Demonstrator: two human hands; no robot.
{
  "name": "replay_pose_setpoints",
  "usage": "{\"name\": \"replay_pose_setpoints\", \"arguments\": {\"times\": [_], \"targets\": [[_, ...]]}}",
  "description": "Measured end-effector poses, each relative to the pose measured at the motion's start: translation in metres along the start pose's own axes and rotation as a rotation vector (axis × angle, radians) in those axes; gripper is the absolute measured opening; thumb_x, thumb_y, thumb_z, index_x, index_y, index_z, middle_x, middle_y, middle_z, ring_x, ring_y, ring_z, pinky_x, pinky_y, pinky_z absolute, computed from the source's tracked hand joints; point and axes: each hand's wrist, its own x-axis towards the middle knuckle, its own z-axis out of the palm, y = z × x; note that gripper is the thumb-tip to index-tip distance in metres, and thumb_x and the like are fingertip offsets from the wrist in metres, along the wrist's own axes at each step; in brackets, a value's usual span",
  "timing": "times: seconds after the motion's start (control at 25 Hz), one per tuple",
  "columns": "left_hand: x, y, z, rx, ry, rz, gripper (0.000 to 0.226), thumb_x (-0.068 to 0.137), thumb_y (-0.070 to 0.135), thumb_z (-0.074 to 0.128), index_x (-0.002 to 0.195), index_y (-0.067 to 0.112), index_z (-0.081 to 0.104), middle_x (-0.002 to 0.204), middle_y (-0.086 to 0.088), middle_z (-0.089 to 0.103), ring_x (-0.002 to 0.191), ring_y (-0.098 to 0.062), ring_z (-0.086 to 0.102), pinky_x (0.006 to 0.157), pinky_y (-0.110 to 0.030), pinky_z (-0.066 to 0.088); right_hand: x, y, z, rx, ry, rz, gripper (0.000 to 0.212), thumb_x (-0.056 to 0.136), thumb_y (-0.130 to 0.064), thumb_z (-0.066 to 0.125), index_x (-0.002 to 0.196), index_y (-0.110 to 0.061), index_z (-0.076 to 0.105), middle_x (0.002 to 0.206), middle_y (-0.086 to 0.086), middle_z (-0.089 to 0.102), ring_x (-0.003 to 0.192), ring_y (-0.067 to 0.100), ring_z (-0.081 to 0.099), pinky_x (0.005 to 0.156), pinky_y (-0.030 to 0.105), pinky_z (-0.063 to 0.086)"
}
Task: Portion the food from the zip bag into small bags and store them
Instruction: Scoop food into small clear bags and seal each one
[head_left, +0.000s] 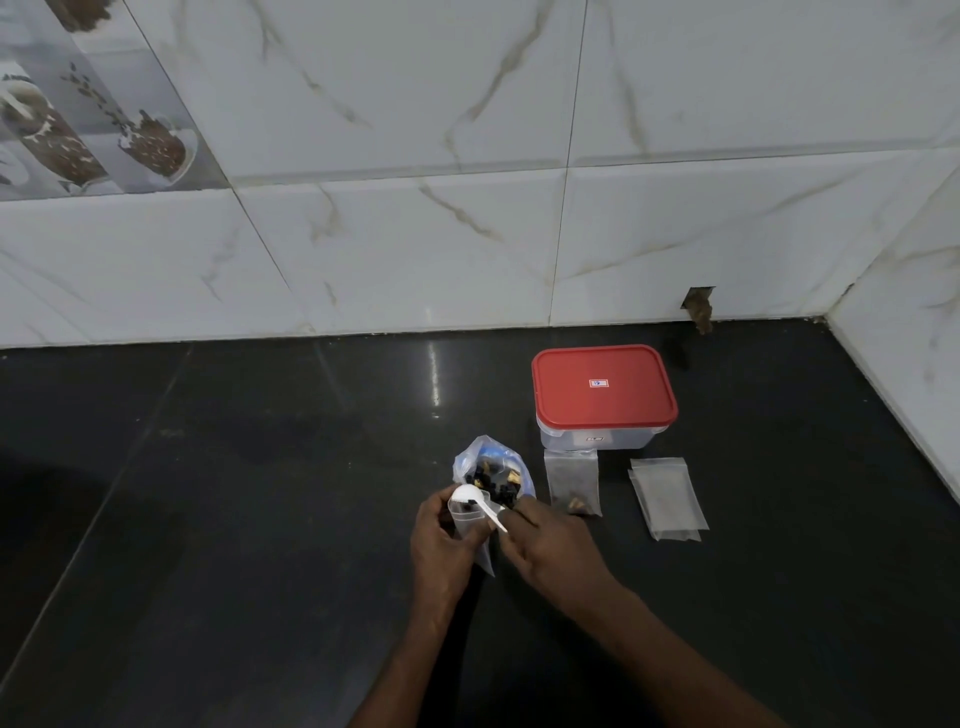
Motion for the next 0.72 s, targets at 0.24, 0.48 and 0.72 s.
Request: {"name": "replay_pose_setpoints", "arguments": {"times": [0.24,0.48,0.72], "targets": [[0.002,-0.004,-0.002,-0.017,-0.007,0.009,0.053,0.073,0.015,0.087,0.120,0.021,0.064,0.115,0.003,0.070,0.101,-0.011,0.070,0.085,-0.031,0.060,-0.014,0.007,0.007,-0.039,0.123,-0.009,0.022,0.088,-0.020,0.054,0.097,-0.010,0.072,0.085,0.003,0.065,0.068,0.012,0.061,0.054,0.024,0.052],[0.000,-0.001,-0.004,-0.040,0.000,0.013,0.043,0.075,0.021,0.087,0.113,0.024,0.067,0.105,0.008,0.075,0.093,-0.005,0.072,0.081,-0.027,0.057,0.021,0.018,0.014,0.176,-0.024,0.551,0.010,0.084,-0.013,0.064,0.085,-0.007,0.072,0.078,0.008,0.065,0.068,0.021,0.061,0.059,0.032,0.047],[0.002,-0.003,-0.003,-0.050,-0.028,0.002,0.040,0.078,0.017,0.085,0.113,0.023,0.067,0.102,0.007,0.075,0.091,-0.005,0.072,0.076,-0.020,0.057,0.032,0.013,0.035,-0.051,-0.292,0.436,0.025,0.093,-0.014,0.050,0.110,-0.007,0.067,0.105,0.010,0.065,0.081,0.024,0.066,0.069,0.033,0.050]]}}
